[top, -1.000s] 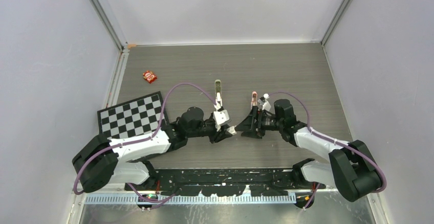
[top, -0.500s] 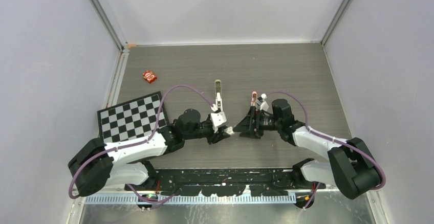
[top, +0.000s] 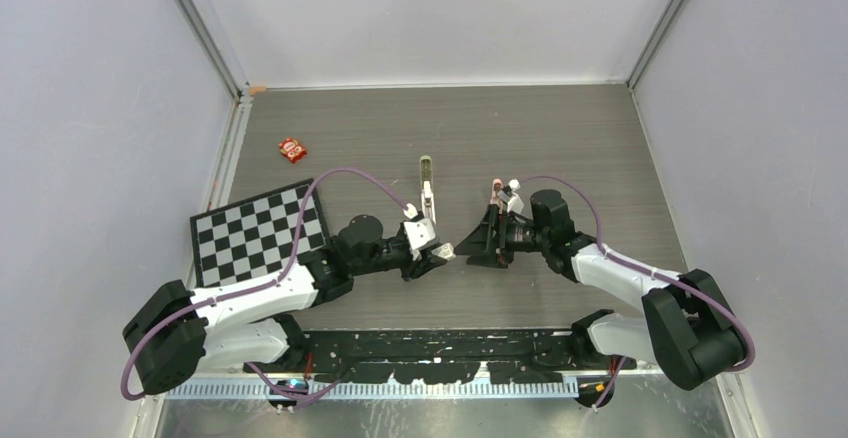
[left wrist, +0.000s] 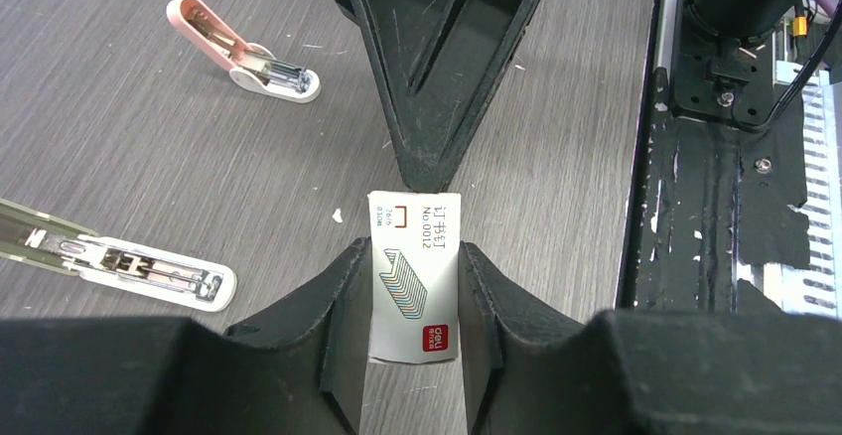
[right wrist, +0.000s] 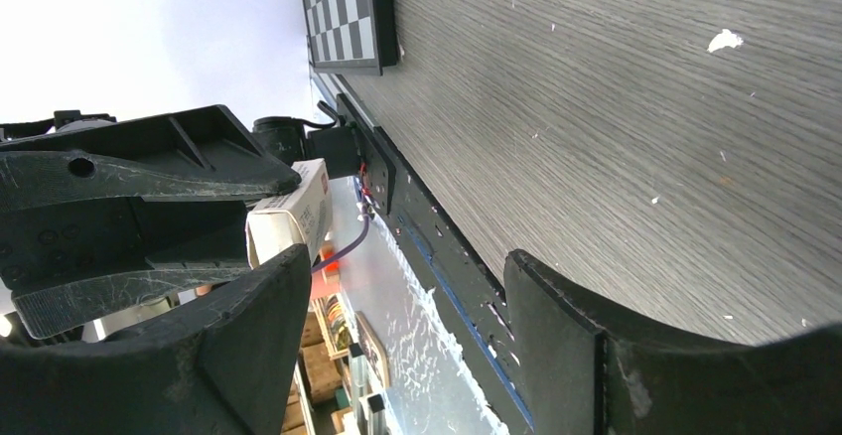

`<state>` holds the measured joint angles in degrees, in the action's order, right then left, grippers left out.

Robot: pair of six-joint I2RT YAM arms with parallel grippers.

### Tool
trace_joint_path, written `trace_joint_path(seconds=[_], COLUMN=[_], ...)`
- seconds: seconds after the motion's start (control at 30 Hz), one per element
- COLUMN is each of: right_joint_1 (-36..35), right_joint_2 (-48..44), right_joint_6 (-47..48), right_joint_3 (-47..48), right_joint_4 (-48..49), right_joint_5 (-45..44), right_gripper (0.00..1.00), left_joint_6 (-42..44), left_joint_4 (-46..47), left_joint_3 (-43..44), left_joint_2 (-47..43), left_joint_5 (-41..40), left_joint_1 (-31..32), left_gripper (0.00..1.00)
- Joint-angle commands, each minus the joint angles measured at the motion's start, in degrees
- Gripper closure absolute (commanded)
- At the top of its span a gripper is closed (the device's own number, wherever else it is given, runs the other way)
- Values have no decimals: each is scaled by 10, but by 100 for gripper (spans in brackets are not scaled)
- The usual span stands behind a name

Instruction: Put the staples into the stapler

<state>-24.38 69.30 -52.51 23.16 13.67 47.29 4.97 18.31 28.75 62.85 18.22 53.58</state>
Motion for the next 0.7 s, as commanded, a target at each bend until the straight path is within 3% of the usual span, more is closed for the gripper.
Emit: trace_joint_path(seconds=[0.0,0.67], right_joint_1=[-5,-4], right_joint_2=[-23,-20], right_joint_6=[-1,12], right_joint_3=[26,57], right_joint_4=[2,-22], right_joint_5=[7,-6], right_gripper=[25,25], left_joint_6=[12,30], left_joint_4=[55,37], left_joint_3=[5,7], left_joint_2=[-6,8], left_joint_5=[7,-11], left_joint_1=[0,0], left_gripper=[66,66])
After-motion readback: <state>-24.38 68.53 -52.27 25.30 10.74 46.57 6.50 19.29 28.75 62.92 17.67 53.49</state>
